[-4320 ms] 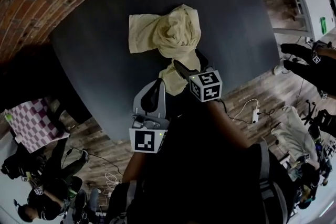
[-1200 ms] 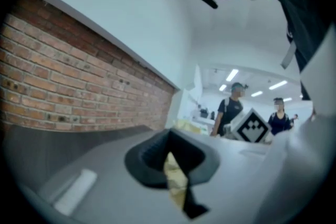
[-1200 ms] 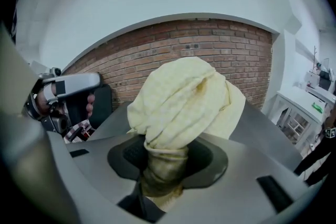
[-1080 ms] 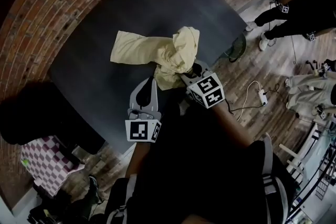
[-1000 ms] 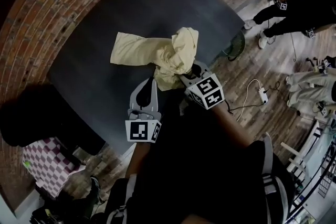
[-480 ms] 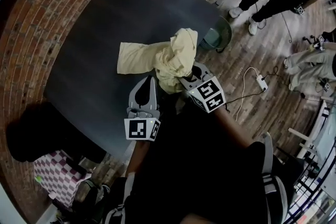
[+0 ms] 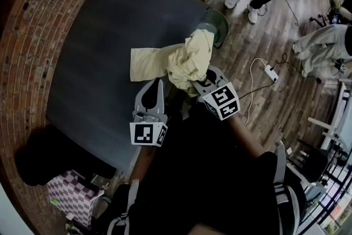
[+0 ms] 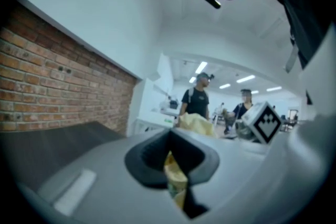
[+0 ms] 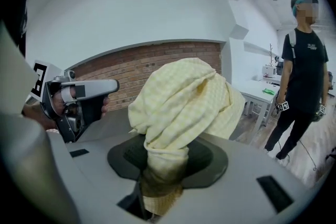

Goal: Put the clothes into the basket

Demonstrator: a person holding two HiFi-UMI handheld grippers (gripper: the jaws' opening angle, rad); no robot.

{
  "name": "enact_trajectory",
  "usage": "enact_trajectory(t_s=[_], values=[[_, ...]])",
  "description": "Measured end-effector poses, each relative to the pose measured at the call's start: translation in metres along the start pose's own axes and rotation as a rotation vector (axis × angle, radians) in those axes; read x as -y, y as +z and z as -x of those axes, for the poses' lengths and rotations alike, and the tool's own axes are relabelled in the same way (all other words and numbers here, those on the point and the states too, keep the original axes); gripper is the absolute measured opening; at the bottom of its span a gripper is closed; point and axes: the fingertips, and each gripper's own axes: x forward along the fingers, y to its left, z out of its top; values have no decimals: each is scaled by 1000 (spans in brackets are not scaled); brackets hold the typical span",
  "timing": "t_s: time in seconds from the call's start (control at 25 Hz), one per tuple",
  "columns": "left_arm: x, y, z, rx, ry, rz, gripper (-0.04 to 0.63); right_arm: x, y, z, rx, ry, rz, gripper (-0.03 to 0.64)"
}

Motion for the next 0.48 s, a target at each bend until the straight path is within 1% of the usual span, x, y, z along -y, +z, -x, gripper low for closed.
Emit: enact_trajectory(t_s=[0.16,0.48], values=[[31,-6,-19,-22,-68,-15,3,24,-14,27,20,-59,-47,160],[99,-15,-53,-32,-155,-18,3,75,-38,84,43,-143,-84,160]])
